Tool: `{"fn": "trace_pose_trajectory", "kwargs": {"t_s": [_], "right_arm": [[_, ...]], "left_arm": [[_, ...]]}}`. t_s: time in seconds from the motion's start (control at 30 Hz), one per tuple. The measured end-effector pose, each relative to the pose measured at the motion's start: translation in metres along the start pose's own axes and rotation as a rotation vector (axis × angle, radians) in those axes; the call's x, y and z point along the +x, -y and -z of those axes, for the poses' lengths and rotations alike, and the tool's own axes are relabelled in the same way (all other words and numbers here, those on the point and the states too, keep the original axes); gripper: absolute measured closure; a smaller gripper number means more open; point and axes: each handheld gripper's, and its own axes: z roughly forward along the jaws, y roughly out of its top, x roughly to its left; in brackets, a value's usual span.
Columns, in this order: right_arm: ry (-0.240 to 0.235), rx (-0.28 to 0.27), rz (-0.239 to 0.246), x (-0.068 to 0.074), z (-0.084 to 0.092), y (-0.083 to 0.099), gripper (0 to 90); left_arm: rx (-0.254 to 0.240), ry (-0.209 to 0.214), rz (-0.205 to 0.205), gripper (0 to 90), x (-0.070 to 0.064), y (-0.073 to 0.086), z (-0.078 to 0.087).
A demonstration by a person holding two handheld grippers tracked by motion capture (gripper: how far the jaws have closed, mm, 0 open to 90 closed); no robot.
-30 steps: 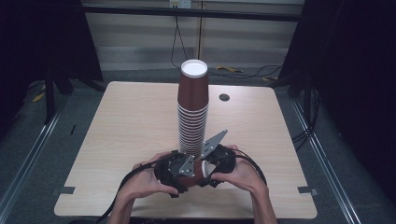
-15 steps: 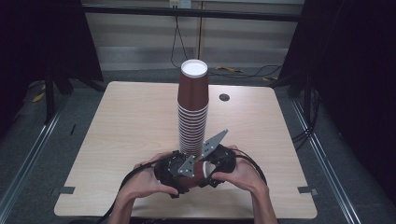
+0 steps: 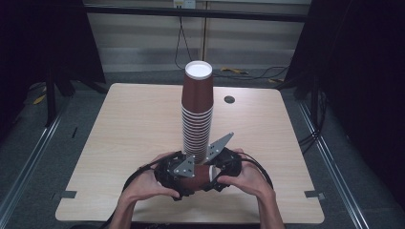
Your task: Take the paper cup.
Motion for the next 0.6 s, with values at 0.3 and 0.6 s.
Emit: {"fn": "trace_pose_trajectory", "kwargs": {"t_s": [0.3, 0.6], "right_arm": [[0.013, -0.029, 0.014, 0.0023, 0.005, 0.0001, 23.6], [0.003, -0.031, 0.012, 0.0014, 0.0041, 0.0019, 23.6]], "left_arm": [[-0.064, -0.013, -0.007, 13.3, 0.0001, 0.0028, 0.0062], [-0.166, 0.002, 0.004, 13.3, 0.0028, 0.0092, 0.0112]]}}
